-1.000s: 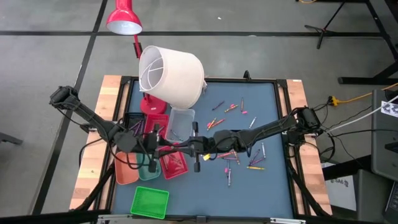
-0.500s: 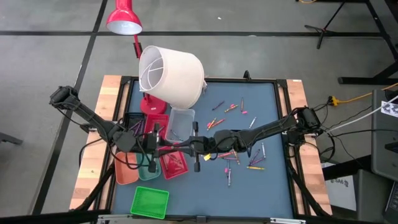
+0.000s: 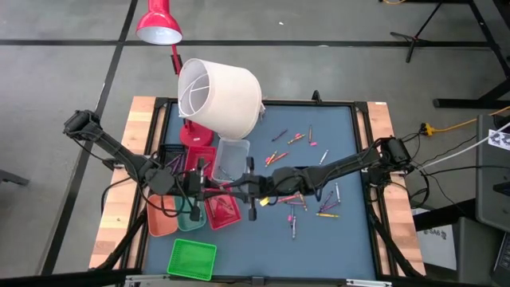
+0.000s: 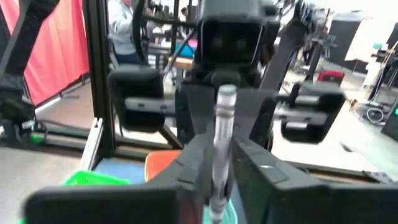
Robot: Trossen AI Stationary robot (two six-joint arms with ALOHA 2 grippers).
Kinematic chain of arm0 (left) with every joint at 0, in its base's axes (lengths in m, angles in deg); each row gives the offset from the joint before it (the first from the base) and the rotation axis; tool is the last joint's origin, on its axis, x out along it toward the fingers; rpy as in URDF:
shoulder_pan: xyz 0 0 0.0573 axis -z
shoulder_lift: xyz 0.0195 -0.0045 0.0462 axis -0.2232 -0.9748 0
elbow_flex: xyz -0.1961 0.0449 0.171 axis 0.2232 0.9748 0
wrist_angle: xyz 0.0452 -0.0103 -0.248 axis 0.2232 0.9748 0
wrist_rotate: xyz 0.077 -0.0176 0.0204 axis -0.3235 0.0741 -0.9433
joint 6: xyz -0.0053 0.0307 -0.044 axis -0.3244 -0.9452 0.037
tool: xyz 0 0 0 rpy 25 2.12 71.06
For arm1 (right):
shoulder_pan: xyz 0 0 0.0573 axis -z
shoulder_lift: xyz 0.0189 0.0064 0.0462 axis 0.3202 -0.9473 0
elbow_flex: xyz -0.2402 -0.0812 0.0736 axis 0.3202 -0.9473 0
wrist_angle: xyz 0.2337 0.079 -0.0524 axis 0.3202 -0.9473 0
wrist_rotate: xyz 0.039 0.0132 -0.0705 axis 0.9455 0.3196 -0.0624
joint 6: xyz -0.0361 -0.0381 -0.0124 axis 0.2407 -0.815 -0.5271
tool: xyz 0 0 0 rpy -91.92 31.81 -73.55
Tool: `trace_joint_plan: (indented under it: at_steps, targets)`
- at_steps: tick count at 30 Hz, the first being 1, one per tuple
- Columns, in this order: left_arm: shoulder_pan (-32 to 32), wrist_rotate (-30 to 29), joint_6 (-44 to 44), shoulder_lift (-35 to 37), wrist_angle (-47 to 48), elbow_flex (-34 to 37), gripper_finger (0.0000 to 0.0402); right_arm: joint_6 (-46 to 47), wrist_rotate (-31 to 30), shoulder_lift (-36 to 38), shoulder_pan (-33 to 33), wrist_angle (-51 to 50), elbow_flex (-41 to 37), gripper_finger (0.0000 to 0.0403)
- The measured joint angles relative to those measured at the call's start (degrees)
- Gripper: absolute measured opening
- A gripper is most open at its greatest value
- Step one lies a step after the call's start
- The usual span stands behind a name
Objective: Sort crayons
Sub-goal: Put the gray crayon into the green bin
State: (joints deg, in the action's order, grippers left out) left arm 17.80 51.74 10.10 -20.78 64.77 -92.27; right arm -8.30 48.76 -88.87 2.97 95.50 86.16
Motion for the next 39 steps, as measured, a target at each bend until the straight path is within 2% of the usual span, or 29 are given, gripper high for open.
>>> trace_joint_plan:
  at_steps: [5,9,12,19,24,33,39]
  targets:
    - [0.6,-0.1,4.3,0.0,3.3,0.0,0.0011,0.2,0.0,0.0,0.0,-5.0,0.0,0.0131]
    - [2.1,0.0,12.4,0.0,9.6,0.0,0.0011,3.1,0.0,0.0,-0.1,-13.0,0.0,0.0151]
    - [3.4,1.4,19.5,0.0,16.0,0.0,0.0011,6.6,0.1,0.0,-0.1,-21.0,0.0,0.0155]
    - [5.5,13.7,36.8,0.0,31.1,0.0,0.0012,11.6,0.1,0.0,-0.1,-39.0,0.0,0.0156]
    - [7.0,19.6,44.8,0.0,40.5,0.0,0.0012,13.5,0.1,0.0,-0.1,-45.6,0.0,0.0156]
    - [9.1,23.7,54.0,0.0,52.6,0.0,0.0012,15.9,4.1,0.0,-0.1,-54.2,-0.5,0.0156]
    - [9.4,23.7,57.5,0.0,53.6,0.0,0.0012,18.3,12.1,0.0,-0.1,-57.4,-4.2,0.0156]
